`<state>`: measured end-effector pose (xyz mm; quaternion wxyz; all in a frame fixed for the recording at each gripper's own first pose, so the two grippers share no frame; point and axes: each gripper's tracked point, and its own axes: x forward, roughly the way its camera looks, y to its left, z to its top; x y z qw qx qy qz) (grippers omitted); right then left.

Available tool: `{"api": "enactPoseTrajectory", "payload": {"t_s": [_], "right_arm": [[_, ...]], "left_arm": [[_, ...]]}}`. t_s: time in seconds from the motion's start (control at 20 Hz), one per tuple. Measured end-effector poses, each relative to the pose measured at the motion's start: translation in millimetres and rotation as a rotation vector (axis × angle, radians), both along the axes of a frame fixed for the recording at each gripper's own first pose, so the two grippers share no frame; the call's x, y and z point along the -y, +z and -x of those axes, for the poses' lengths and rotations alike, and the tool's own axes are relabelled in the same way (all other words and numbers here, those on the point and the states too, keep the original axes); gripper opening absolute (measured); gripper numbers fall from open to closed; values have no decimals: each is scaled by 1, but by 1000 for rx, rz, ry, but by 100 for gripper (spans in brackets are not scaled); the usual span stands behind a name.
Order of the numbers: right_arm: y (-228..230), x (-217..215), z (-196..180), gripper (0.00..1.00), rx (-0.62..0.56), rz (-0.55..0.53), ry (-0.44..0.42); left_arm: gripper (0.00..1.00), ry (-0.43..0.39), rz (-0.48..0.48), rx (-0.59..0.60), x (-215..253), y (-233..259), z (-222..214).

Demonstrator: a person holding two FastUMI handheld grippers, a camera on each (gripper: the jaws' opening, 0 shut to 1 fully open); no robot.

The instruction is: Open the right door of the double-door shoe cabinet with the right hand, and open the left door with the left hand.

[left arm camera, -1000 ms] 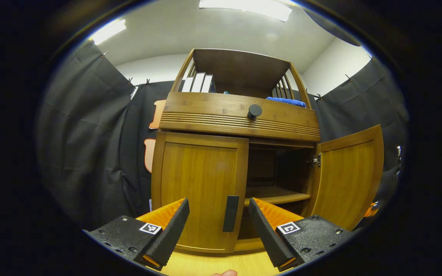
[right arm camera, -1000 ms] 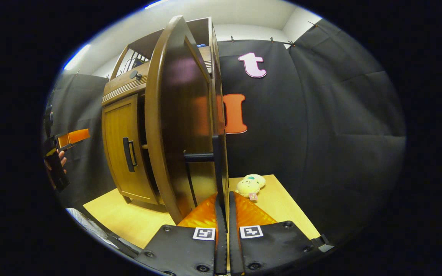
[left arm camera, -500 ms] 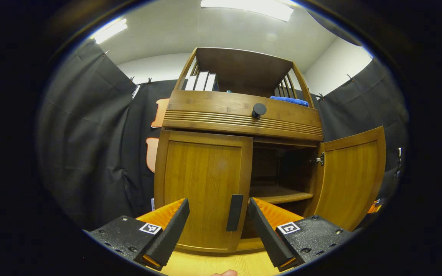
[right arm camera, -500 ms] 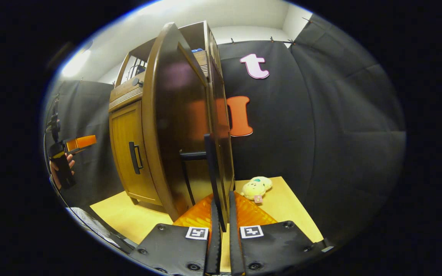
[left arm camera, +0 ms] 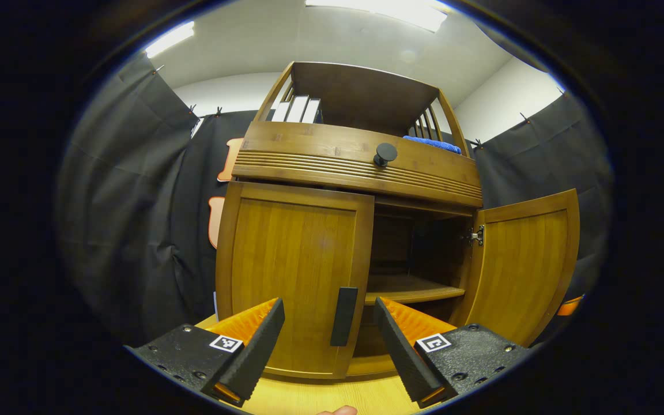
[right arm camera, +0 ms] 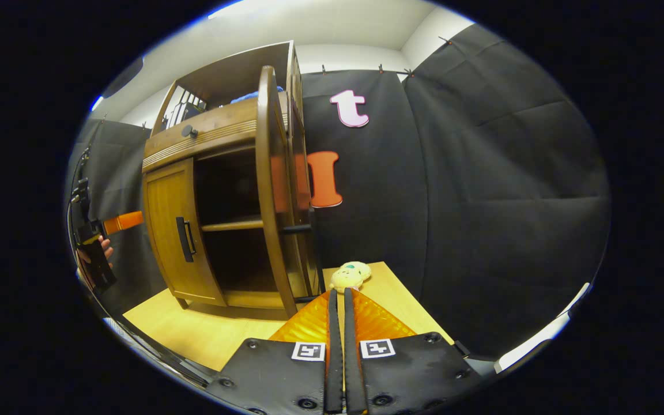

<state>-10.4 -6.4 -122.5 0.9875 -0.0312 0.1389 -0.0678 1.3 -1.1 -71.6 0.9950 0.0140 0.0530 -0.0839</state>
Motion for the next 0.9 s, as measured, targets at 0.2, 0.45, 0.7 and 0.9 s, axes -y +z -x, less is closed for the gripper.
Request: {"api": "enactPoseTrajectory", "payload": {"t_s": [0.2,0.45,0.7,0.9], "right_arm": [[38,-44,-3,9,58,-22,51],[52,-84,-21,9,104,-10,88],[37,-119,-34,59,63,60,128],[34,-140,-38,89,83,44,153]], "left_arm": [[92,-7,3,-9,4,-7,-14],[92,-1,-22,2,6,-21,-35],[92,4,-22,-26,8,-55,-68],[92,-9,-36,-56,13,-87,-100]]}}
